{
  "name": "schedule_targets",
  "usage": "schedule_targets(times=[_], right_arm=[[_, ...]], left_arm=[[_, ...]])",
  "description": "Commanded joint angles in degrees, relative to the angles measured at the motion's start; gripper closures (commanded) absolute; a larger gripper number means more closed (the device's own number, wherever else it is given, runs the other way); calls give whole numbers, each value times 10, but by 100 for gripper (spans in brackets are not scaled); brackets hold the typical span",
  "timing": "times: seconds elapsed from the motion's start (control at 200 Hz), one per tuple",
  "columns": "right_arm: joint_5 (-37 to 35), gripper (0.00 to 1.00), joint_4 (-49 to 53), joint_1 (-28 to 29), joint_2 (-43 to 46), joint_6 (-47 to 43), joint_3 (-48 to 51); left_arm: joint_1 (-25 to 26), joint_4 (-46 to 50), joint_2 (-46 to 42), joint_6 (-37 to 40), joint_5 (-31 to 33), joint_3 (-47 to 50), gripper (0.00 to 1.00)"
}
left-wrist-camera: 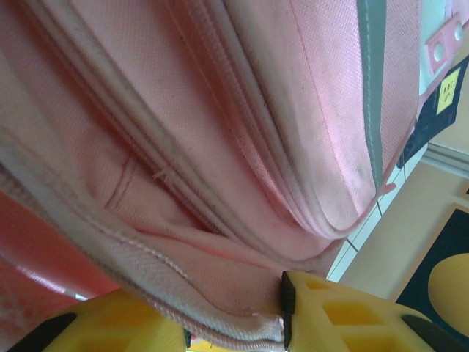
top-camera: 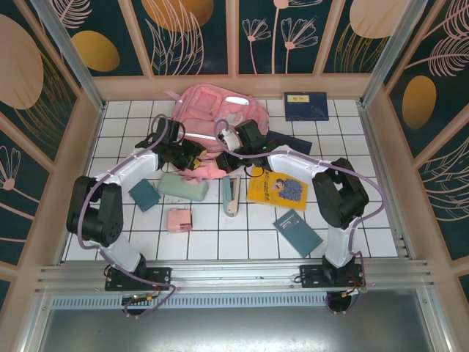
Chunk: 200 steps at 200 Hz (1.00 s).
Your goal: Pack the student bag
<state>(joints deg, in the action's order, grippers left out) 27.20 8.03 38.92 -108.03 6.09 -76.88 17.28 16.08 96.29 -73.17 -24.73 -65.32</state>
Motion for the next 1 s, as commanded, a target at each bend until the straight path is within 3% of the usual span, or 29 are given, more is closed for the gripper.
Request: schedule_targets(times=[0.0, 0.165, 0.546, 0.841, 0.996], right_arm=[[8, 100, -23, 7, 28, -1, -25], [-8, 100, -14, 5, 28, -9, -24], [-13, 100, 4, -37, 36, -9, -7], [-5, 100, 17, -72, 10, -12, -16], [-43, 100, 29, -98, -9, -18, -16]], left_arm=[[3, -14, 28, -4, 1, -25, 71], [1, -4, 30, 11, 12, -37, 100], [-70, 36, -56, 21, 37, -23, 100], [-77, 64, -78, 31, 49, -58, 100], [-86, 74, -84, 36, 52, -67, 100]])
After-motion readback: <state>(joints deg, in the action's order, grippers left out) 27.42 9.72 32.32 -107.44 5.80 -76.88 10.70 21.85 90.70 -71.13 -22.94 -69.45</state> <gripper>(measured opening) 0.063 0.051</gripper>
